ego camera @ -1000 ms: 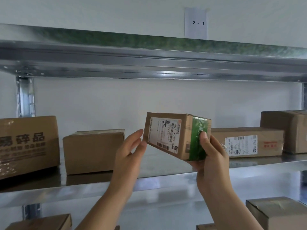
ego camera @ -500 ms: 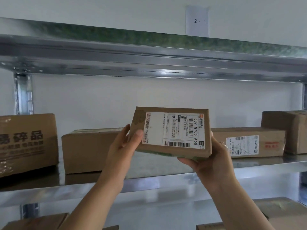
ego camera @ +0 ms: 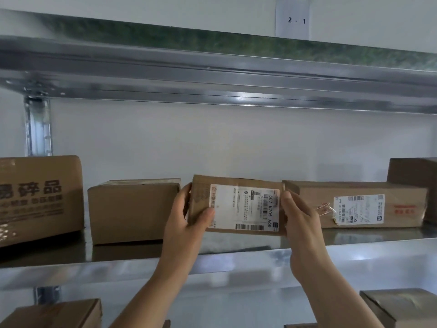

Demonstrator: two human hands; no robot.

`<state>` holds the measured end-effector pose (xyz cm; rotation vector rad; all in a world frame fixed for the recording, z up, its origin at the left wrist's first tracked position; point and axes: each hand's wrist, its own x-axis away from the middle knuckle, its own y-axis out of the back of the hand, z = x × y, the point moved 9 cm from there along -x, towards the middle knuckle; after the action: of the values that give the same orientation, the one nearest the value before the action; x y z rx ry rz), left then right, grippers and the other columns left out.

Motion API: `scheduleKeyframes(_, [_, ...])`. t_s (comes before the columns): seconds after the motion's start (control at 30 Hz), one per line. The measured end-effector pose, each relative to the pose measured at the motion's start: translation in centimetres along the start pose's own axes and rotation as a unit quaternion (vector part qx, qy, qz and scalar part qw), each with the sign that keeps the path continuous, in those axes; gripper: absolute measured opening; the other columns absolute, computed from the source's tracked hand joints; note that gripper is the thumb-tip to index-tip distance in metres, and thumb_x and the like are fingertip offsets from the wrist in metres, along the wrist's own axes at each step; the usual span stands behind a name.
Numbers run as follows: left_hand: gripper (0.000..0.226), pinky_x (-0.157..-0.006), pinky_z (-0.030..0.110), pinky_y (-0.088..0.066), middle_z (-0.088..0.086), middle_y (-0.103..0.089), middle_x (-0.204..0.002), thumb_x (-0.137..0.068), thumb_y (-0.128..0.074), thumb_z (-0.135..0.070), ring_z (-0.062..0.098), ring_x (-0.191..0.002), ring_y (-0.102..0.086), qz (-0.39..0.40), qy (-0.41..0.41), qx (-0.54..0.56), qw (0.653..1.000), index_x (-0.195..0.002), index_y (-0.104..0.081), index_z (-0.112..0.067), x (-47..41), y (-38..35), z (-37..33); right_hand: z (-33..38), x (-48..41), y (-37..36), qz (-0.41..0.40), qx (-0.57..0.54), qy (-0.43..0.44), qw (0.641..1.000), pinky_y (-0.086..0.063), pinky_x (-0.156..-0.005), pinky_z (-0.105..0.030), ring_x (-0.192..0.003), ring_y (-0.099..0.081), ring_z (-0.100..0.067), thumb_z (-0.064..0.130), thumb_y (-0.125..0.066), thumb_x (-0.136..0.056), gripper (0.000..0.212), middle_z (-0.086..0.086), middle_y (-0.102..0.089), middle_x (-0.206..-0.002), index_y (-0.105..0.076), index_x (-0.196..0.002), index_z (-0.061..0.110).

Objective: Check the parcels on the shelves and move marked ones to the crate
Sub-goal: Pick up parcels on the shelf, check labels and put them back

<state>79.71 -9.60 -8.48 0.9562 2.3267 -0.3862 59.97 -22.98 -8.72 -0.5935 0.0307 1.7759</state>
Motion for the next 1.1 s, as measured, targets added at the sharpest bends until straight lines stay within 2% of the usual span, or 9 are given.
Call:
scheduleKeyframes(0.1, [0.050,-0.086,0.017,-0.052,-0.015,-0.067,-0.124,-0.093,-0.067,-0.009,0.003,-0.116,-0.062,-0.001,0.026,-0.026,0.999,-0.119,-0.049,-0.047,-1.1,-0.8,1.8,-0.8,-1.2,-0.4,0.023,-0.009,0.001,1.000,-0.045,-0.111,-0.054,-0.120,-0.064,-0.023,0.032,-0.053,-0.105,0.034,-0.004,-0.072,-0.123,-0.063,-0.135,0.022])
scheduleKeyframes(0.2, [0.047,-0.081,0.015,-0.054,-0.009,-0.066,-0.126,-0.095,-0.063,-0.006,0.007,-0.116,-0.062,-0.004,0.046,-0.056,0.997,-0.124,-0.047,-0.040,-2.4,-1.4,3.5,-1.7,-2.4,-0.8,0.049,-0.002,-0.014,0.999,-0.047,-0.108,-0.055,-0.116,-0.064,-0.027,0.033,-0.051,-0.105,0.025,-0.009,-0.070,-0.119,-0.062,-0.128,0.030])
scheduleKeyframes(0.27, [0.050,-0.092,0.024,-0.054,-0.007,-0.065,-0.129,-0.096,-0.060,-0.004,0.009,-0.120,-0.061,-0.009,0.052,-0.093,0.994,-0.135,-0.046,-0.032,-3.1,-1.8,4.6,-2.3,-3.0,-1.2,0.063,0.004,-0.029,0.998,-0.050,-0.104,-0.054,-0.112,-0.062,-0.028,0.033,-0.050,-0.105,0.013,-0.013,-0.068,-0.115,-0.058,-0.116,0.035])
scheduleKeyframes(0.53, [0.063,-0.099,0.028,-0.047,-0.012,-0.062,-0.131,-0.096,-0.056,-0.005,0.009,-0.120,-0.059,-0.008,0.060,-0.209,0.976,-0.150,-0.039,-0.031,-3.6,-2.6,5.9,-5.2,-5.0,-1.7,0.089,0.017,-0.062,0.994,-0.047,-0.078,-0.025,-0.096,-0.061,-0.010,0.017,-0.060,-0.101,0.036,-0.008,-0.066,-0.119,-0.043,-0.133,0.019])
scheduleKeyframes(0.63, [0.062,-0.096,0.023,-0.045,-0.013,-0.064,-0.129,-0.095,-0.058,-0.004,0.006,-0.117,-0.059,-0.006,0.063,-0.219,0.974,-0.149,-0.042,-0.031,-3.6,-2.5,5.9,-5.3,-5.0,-1.6,0.093,0.011,-0.048,0.994,-0.045,-0.098,-0.030,-0.116,-0.060,-0.017,0.017,-0.063,-0.099,0.065,-0.003,-0.060,-0.136,-0.029,-0.154,0.024])
scheduleKeyframes(0.7, [0.062,-0.106,0.033,-0.046,-0.011,-0.064,-0.132,-0.093,-0.061,-0.006,0.009,-0.123,-0.058,-0.016,0.061,-0.219,0.974,-0.148,-0.044,-0.029,-3.6,-2.1,5.9,-4.8,-4.8,-1.7,0.100,0.010,-0.027,0.995,-0.038,-0.106,-0.032,-0.127,-0.053,-0.017,0.018,-0.064,-0.099,0.079,0.004,-0.049,-0.146,-0.016,-0.160,0.031])
scheduleKeyframes(0.8, [0.064,-0.115,0.043,-0.040,-0.007,-0.055,-0.145,-0.094,-0.062,-0.008,0.013,-0.136,-0.048,-0.033,0.065,-0.208,0.975,-0.152,-0.040,-0.025,-3.4,-1.4,5.9,-4.2,-4.6,-1.8,0.106,0.011,0.010,0.994,-0.034,-0.116,-0.035,-0.138,-0.043,-0.012,0.021,-0.066,-0.097,0.084,0.011,-0.036,-0.151,-0.013,-0.161,0.036])
scheduleKeyframes(0.93, [0.060,-0.116,0.039,-0.038,-0.006,-0.048,-0.152,-0.097,-0.061,-0.012,0.013,-0.140,-0.044,-0.052,0.052,-0.164,0.984,-0.152,-0.039,-0.023,-2.6,-1.0,4.7,-3.3,-3.6,-2.0,0.089,0.055,0.039,0.994,-0.033,-0.122,-0.047,-0.147,-0.038,-0.017,0.039,-0.073,-0.083,0.096,0.007,-0.032,-0.163,-0.014,-0.159,0.040])
scheduleKeyframes(1.1, [0.045,-0.109,0.038,-0.047,-0.008,-0.064,-0.132,-0.099,-0.060,-0.022,0.002,-0.120,-0.060,-0.106,-0.036,-0.078,0.991,-0.143,-0.051,-0.023,-0.5,1.8,0.8,-0.4,-0.9,-2.3,0.040,0.078,0.116,0.989,-0.021,-0.127,-0.040,-0.152,-0.016,0.000,0.017,-0.066,-0.098,0.085,0.016,-0.013,-0.169,-0.011,-0.161,0.036])
